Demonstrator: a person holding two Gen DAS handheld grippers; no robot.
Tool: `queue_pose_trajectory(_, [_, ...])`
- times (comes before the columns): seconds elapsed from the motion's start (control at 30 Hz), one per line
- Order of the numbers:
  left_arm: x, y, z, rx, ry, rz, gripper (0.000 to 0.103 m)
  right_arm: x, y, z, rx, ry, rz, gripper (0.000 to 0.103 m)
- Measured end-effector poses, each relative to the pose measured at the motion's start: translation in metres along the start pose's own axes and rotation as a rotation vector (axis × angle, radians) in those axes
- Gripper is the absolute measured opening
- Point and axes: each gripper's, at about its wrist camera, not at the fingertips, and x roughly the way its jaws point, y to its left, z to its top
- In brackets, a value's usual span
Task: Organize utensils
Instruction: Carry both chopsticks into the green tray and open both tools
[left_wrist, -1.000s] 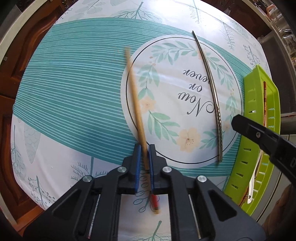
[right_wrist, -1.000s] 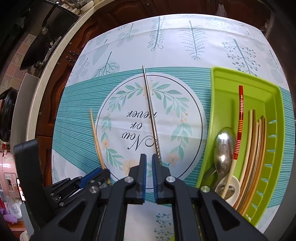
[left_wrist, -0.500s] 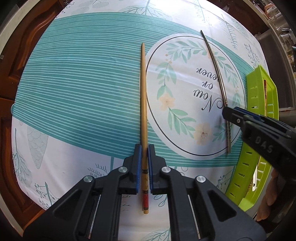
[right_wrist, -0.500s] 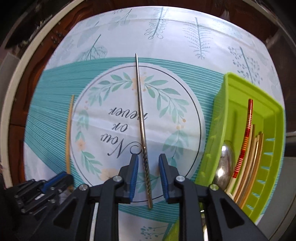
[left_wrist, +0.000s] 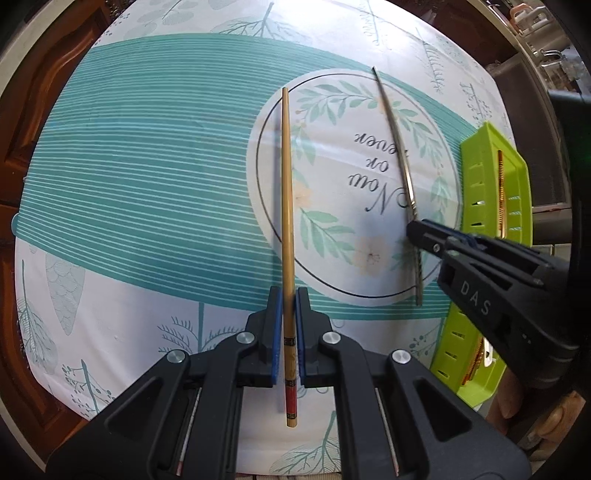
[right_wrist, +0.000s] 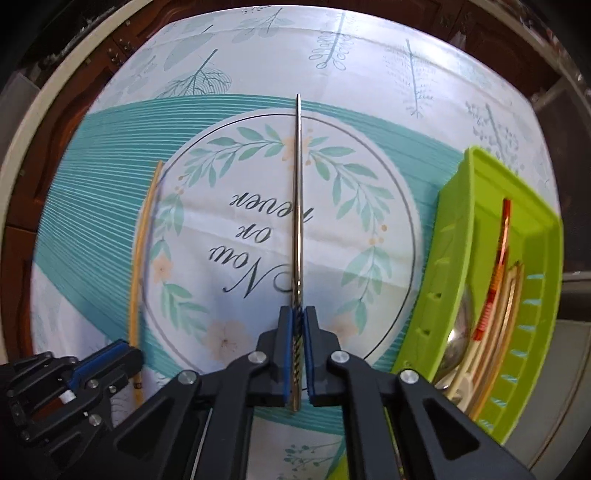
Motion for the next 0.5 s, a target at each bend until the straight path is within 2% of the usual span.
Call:
queue_pose_trajectory(0.27, [-0.029,-0.030,-0.007,0.053,-0.037,-0.041,0.005,-0.040,-0.030,-0.037,0.091,-0.078,0.206,0.005])
queue_pose_trajectory(0.5, [-0.057,-0.076,-0.020,0.141,-0.068,-0.103,0.005,-0.085,-0.063,-0.075,0.167,-0.172,0.319,0.004])
